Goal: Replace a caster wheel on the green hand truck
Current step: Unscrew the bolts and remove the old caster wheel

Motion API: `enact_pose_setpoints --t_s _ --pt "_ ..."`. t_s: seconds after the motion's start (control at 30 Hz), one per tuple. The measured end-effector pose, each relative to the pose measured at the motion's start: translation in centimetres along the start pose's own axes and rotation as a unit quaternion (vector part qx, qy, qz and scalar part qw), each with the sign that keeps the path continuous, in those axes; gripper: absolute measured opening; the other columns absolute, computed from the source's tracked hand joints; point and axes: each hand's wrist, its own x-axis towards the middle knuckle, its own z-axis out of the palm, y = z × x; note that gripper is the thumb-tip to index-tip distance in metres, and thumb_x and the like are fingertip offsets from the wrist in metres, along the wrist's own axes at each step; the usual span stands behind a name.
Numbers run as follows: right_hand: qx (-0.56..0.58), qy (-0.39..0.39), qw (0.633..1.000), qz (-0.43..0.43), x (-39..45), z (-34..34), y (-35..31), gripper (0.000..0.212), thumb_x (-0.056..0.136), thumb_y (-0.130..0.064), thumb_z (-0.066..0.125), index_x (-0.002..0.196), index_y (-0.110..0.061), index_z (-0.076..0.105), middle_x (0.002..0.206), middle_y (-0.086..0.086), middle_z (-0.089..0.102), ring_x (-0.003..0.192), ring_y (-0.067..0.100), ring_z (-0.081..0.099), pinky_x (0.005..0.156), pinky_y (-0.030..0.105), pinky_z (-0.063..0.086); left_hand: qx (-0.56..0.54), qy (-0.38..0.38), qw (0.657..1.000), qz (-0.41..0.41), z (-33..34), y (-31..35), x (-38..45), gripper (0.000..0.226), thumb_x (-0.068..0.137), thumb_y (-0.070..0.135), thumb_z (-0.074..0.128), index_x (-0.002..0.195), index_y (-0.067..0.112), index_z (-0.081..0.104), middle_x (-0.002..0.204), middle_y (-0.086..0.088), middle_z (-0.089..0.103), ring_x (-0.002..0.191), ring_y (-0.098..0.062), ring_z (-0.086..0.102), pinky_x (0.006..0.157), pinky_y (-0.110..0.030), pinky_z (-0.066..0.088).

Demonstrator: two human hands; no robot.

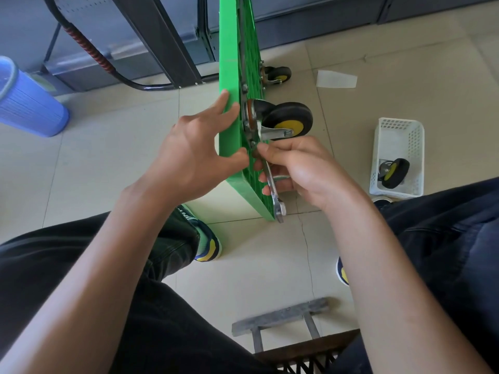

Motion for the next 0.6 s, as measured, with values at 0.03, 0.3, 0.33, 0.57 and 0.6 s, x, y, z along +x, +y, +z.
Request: enact_pose_setpoints --t_s 0.03,0.3,0.33,0.57,0.6 --pt "0.002 0.001 1.0 0.004 0.0 0.0 -0.1 0.021 0.1 -0.015 0.066 0.105 0.004 0.072 0.082 0.013 0.069 0.063 0.02 0.067 0.054 0.032 0.058 0.0 0.0 1.0 -0.001 0.0 -0.1 0.0 0.072 0.083 0.039 0.071 0.15 0.022 0.049 0.162 0.007 0.032 0.122 -0.025 0.06 0.103 -0.041 0.049" --pt "0.024 -0.003 1.0 0.011 -0.1 0.6 -0.3 0.02 0.099 -0.015 0.066 0.099 0.003 0.073 0.078 0.013 0.069 0.061 0.02 0.066 0.052 0.031 0.057 0.006 0.0 1.0 0.005 0.1 -0.3 0.2 0.07 0.084 0.033 0.073 0.149 0.021 0.049 0.161 0.005 0.033 0.125 -0.025 0.059 0.103 -0.04 0.049" --pt "0.024 -0.002 1.0 0.011 -0.1 0.6 -0.4 0.019 0.099 -0.015 0.066 0.098 0.002 0.073 0.078 0.013 0.069 0.061 0.019 0.066 0.052 0.03 0.056 0.007 -0.001 1.0 0.009 0.1 -0.3 0.2 0.071 0.083 0.037 0.072 0.149 0.021 0.05 0.161 0.004 0.033 0.126 -0.024 0.058 0.103 -0.041 0.05" --pt "0.02 0.003 1.0 0.008 -0.1 1.1 -0.8 0.024 0.099 -0.016 0.067 0.104 0.007 0.072 0.084 0.017 0.069 0.059 0.018 0.066 0.051 0.029 0.056 0.008 0.005 1.0 0.013 0.1 -0.2 0.2 0.082 0.074 0.056 0.054 0.148 0.022 0.051 0.161 0.004 0.034 0.13 -0.024 0.056 0.1 -0.047 0.051" --pt "0.012 0.005 1.0 0.004 -0.1 1.2 -1.0 0.025 0.099 -0.016 0.067 0.104 0.008 0.072 0.084 0.017 0.069 0.059 0.018 0.066 0.051 0.029 0.056 0.007 0.004 1.0 0.013 0.1 -0.2 0.2 0.083 0.073 0.058 0.052 0.148 0.023 0.05 0.161 0.004 0.034 0.13 -0.024 0.056 0.1 -0.047 0.051"
